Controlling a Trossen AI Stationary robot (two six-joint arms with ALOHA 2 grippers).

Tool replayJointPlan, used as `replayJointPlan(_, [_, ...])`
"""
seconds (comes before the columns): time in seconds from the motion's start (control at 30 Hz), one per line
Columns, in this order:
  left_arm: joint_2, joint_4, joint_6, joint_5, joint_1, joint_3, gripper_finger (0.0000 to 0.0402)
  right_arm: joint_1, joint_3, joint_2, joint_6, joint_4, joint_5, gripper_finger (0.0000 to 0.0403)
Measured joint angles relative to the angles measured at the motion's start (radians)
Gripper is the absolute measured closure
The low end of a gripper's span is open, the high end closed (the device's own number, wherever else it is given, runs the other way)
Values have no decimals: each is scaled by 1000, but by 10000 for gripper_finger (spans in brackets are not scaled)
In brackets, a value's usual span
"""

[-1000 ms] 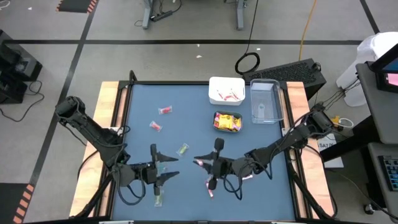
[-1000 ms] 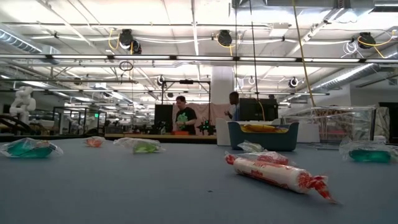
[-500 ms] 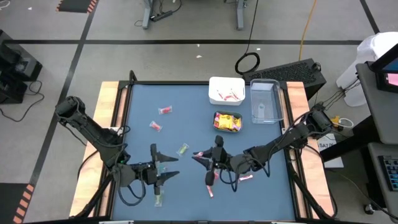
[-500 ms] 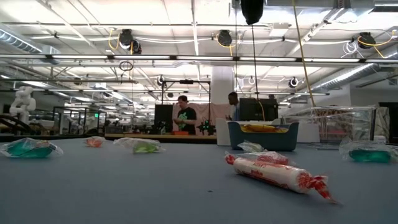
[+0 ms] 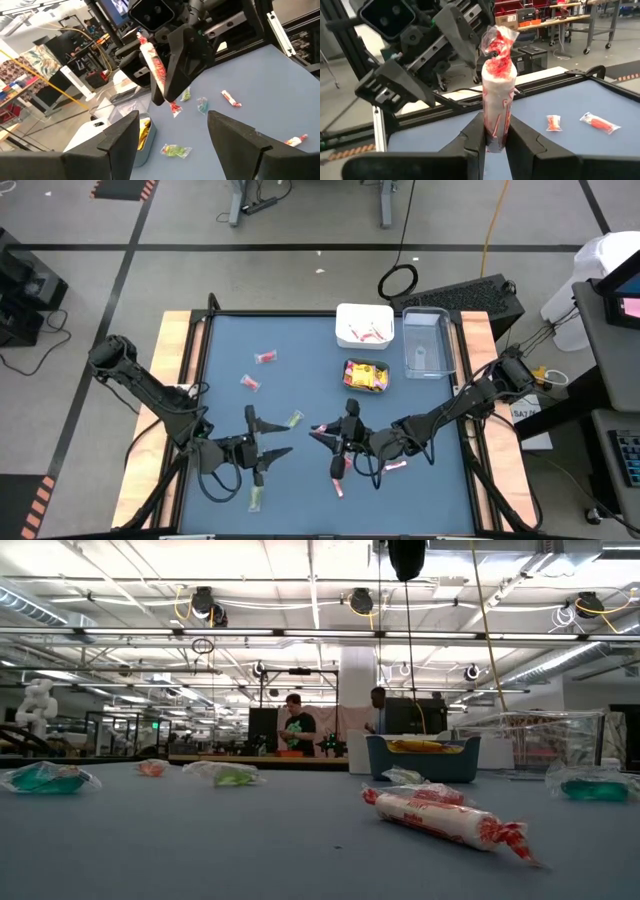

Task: Sort candy
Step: Put the top left white candy into the white bin

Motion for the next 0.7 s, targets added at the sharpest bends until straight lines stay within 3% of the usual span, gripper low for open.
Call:
replayJointPlan(0.2, [0, -8, -1, 0, -1, 0, 162, -1, 0, 0, -137, -1, 15, 351])
replayJointPlan(0.5, [0, -2, -1, 0, 5, 0, 162, -35, 0, 0, -346, -11, 292, 351])
replayJointPlan(0.7, [0, -5, -81, 0, 41, 0, 162, -152, 0, -67, -411, -184, 318, 354])
